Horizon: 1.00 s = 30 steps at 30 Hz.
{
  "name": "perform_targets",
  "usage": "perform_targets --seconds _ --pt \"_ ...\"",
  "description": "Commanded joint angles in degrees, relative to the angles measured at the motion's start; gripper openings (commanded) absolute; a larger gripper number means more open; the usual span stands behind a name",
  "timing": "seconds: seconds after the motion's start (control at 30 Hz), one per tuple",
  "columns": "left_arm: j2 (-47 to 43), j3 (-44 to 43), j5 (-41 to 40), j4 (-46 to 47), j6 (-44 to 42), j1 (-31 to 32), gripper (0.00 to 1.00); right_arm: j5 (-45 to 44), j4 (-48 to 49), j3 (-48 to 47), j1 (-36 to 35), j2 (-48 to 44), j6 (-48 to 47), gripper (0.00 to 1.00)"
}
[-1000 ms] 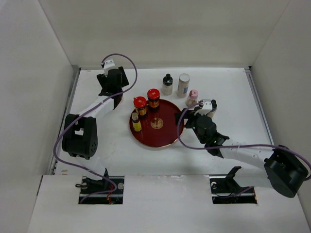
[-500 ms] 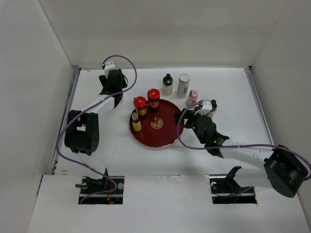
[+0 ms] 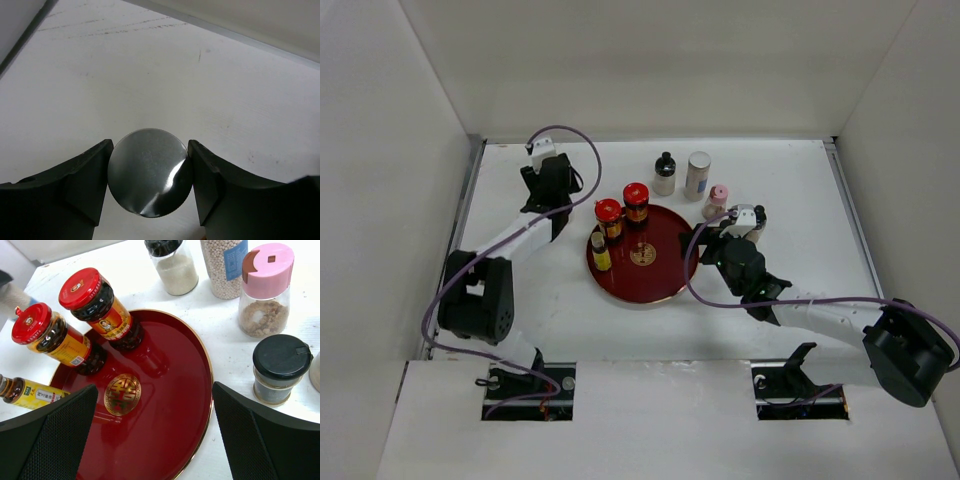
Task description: Organize the condiment bottles
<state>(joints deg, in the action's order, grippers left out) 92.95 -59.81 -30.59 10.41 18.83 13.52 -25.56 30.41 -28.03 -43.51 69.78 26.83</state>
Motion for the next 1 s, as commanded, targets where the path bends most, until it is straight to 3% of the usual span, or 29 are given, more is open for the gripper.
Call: perform_targets --seconds 0.0,0.23,0.5,0.6,0.7,0.77,0.87,0.97 --pt "-11.9 0.7 -4.6 7.9 -1.9 2.8 0.33 0.2 2.1 -1.1 0.0 0.0 0.3 0.99" --pt "-24.4 1.4 -8.1 10.6 -7.8 13.2 0.33 -0.1 2.4 -0.5 0.1 -0.5 0.7 0.99" --pt "-24.5 -0.1 -7.2 11.1 -8.6 27.9 0.33 -3.0 2.9 1.3 0.6 -4.3 0.5 0.98" --pt "-22.5 0.3 -7.1 11.4 -8.1 31.3 0.33 -5.2 3.7 2.7 1.1 -6.5 0.8 0.89" --pt "-20.5 1.4 -7.1 11.6 -7.6 33.5 0.33 -6.3 3.6 3.4 1.6 -8.0 1.6 0.63" --pt "-19.6 2.2 -7.1 11.9 -7.0 33.8 0.33 -7.0 3.9 4.2 2.2 -8.8 1.8 0.52" --pt "-18.1 3.6 -6.9 12.3 -5.9 33.7 0.33 -6.1 3.4 4.0 3.0 -8.5 3.0 0.5" --pt "-15.8 5.8 -6.2 14.1 -4.3 32.8 0.33 -5.9 3.8 4.0 3.1 -7.8 2.9 0.59"
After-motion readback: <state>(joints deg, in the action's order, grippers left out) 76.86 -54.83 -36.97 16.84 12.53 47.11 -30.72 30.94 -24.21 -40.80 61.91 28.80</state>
